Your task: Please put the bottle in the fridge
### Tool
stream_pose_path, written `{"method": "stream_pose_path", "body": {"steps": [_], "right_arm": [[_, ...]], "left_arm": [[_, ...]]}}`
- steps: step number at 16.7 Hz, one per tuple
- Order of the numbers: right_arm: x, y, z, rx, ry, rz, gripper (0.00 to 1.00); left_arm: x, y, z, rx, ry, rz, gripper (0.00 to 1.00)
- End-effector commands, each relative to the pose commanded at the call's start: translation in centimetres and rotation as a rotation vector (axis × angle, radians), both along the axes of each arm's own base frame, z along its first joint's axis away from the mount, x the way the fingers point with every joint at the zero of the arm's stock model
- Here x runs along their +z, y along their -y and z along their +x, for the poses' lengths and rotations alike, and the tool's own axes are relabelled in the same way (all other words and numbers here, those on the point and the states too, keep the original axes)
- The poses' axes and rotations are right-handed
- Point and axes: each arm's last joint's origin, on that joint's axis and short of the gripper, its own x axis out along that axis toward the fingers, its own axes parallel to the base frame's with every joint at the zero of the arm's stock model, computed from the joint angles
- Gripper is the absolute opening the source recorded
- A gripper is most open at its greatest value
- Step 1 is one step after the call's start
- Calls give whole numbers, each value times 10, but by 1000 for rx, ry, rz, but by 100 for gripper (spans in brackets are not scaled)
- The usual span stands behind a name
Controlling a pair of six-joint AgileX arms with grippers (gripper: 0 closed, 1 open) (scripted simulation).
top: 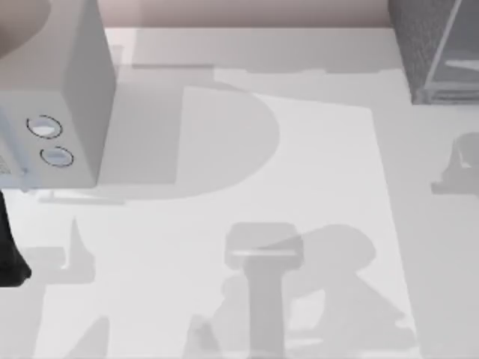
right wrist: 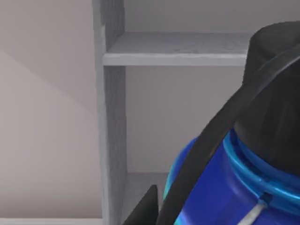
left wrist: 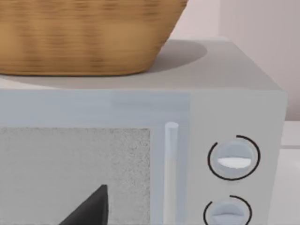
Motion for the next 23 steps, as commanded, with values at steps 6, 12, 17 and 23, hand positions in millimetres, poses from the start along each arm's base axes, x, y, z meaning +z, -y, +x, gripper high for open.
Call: {"method": "stream_pose_path", "body": {"steps": [6,12,17,23], "right_arm": [[-42,41,130,-4,-104,12,1],[-114,76,201,3,-104,13,1],[-131,84,214,7,-89,9,1],[-140,79,222,21,-124,14,1]], "left_arm": [[0,0,0,0,0,0,100],[0,0,0,0,0,0,100],[0,0,0,0,0,0,100],[0,0,0,0,0,0,100]]}}
